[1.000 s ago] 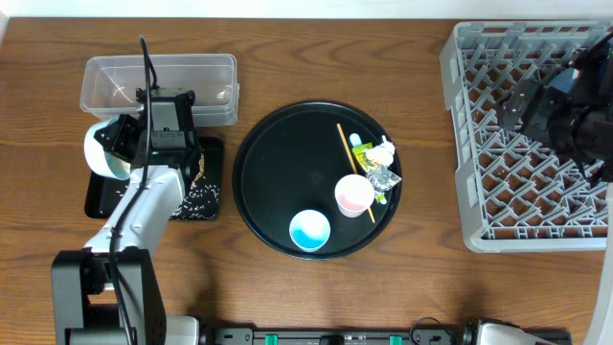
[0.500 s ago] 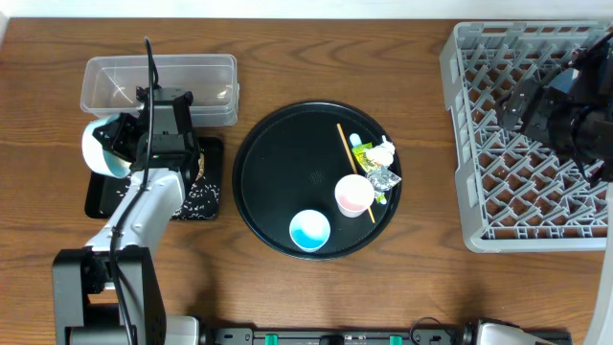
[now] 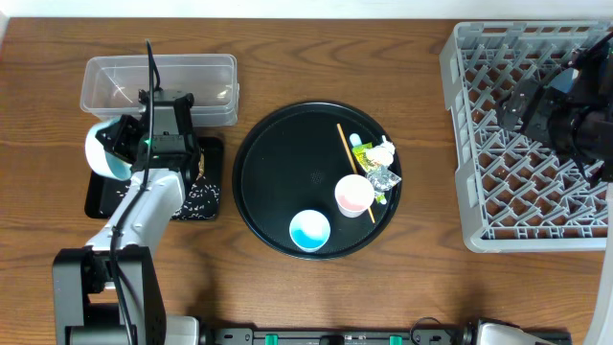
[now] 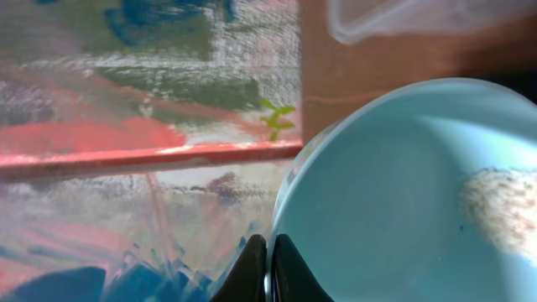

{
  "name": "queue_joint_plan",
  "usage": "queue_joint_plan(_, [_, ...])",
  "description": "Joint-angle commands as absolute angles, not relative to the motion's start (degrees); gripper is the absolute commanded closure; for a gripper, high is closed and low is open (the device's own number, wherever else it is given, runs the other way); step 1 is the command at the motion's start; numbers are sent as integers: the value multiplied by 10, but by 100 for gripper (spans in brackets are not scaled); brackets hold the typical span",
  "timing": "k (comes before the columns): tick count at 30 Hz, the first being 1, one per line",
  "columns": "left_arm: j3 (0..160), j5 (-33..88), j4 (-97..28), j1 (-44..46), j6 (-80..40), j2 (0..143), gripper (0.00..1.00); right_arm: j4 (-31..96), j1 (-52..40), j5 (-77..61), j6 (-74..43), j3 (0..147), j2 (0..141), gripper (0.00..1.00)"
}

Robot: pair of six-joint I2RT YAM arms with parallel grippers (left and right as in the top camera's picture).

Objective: Sort waste into correct bins and load items into the dishwasher rack
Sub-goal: 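Tilt the white bowl to pour the rice onto the black tray, then carry the emptied bowl back over the round tray with the left gripper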

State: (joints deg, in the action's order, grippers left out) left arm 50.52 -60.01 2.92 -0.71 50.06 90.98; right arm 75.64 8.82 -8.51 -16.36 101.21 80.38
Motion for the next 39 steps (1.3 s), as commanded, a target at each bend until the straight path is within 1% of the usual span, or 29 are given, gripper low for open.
queue_joint_plan(1, [508, -604, 42, -11, 530, 914, 94, 757, 91, -84, -171, 1012, 798, 1])
queue_joint_plan(3, [508, -644, 98, -11, 509, 914, 94, 757, 91, -84, -171, 1012, 798, 1])
queue_joint_plan(5, [508, -631, 67, -11, 488, 914, 94, 757, 91, -84, -171, 1012, 798, 1])
queue_joint_plan(7, [508, -592, 13, -11, 495, 915, 94, 757, 91, -84, -171, 1012, 798, 1])
queue_joint_plan(8, [508, -590, 11, -11, 504, 915, 94, 757, 91, -84, -171, 1012, 798, 1])
queue_joint_plan(11, [508, -634, 71, -10, 497, 915, 94, 757, 91, -84, -171, 1012, 798, 1])
queue_joint_plan(13, [508, -624, 55, -11, 479, 915, 94, 757, 91, -84, -171, 1012, 798, 1])
queue_joint_plan(15, [508, -595, 4, -11, 475, 915, 94, 757, 91, -84, -171, 1012, 798, 1])
queue_joint_plan(19, [508, -636, 39, -9, 449, 914, 94, 757, 91, -84, -171, 1012, 798, 1])
queue_joint_plan(21, [508, -609, 16, -10, 455, 915, 94, 757, 91, -84, -171, 1012, 798, 1])
queue_joint_plan(23, [508, -613, 8, -9, 478, 915, 94, 757, 91, -84, -171, 1012, 798, 1])
queue_joint_plan(26, [508, -656, 70, -9, 472, 914, 94, 757, 91, -84, -171, 1012, 798, 1])
queue_joint_plan(29, [508, -621, 17, -9, 475, 914, 94, 757, 91, -84, -171, 1012, 798, 1])
queue_joint_plan(30, [508, -622, 17, -9, 491, 914, 94, 757, 91, -84, -171, 1012, 798, 1])
queue_joint_plan(32, [508, -644, 84, -9, 542, 913, 94, 757, 91, -84, -171, 1012, 798, 1])
queue_joint_plan(34, [508, -677, 170, -9, 551, 912, 94, 757, 91, -84, -171, 1012, 798, 1])
queue_joint_plan(35, [508, -679, 176, -9, 551, 912, 94, 757, 91, -84, -171, 1012, 798, 1])
queue_joint_plan(39, [508, -637, 77, -9, 517, 913, 94, 757, 91, -84, -171, 1012, 798, 1])
